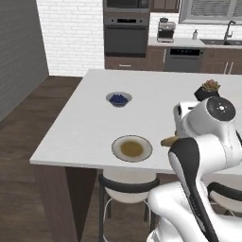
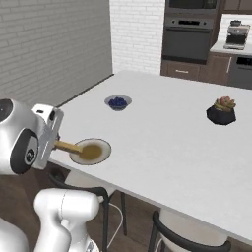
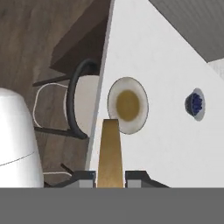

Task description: Start the toaster. Once the lever pops up, take the bread to the plate on the dining counter.

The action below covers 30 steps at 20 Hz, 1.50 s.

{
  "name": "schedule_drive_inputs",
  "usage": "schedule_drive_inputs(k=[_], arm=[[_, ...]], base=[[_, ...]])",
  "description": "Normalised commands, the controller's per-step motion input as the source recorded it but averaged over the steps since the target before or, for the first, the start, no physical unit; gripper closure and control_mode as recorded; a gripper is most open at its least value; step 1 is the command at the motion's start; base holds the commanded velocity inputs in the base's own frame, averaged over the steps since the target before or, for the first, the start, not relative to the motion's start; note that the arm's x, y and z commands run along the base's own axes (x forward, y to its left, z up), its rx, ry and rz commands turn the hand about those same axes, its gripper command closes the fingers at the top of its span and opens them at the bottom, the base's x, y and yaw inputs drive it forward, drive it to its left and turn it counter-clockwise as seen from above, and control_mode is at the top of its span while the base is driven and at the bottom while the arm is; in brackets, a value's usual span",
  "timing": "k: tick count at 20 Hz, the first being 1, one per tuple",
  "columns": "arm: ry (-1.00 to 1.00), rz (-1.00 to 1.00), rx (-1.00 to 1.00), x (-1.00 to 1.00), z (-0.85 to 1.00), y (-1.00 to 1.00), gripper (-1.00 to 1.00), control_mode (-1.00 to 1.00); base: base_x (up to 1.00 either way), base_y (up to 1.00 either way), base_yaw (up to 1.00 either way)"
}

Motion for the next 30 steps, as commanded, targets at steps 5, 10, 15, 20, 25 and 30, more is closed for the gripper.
schedule_drive_inputs(k=[5,10,15,20,25,30], arm=[[-0.02,-0.11,0.25,0.32,0.19,-0.33,1.0,-1.0],[0.17,-0.07,0.4,0.33,0.35,-0.44,1.0,-1.0],[0.27,-0.08,0.42,0.27,0.45,-0.18,1.0,-1.0],[0.35,-0.14,0.42,0.19,0.32,0.0,1.0,-1.0],[0.37,-0.15,0.38,0.19,-0.09,0.0,1.0,-1.0],[0.14,-0.29,0.15,0.33,-0.47,0.0,1.0,-1.0]], base=[[0.0,0.0,0.0],[0.0,0.0,0.0],[0.0,0.0,0.0],[0.0,0.0,0.0],[0.0,0.0,0.0],[0.0,0.0,0.0]])
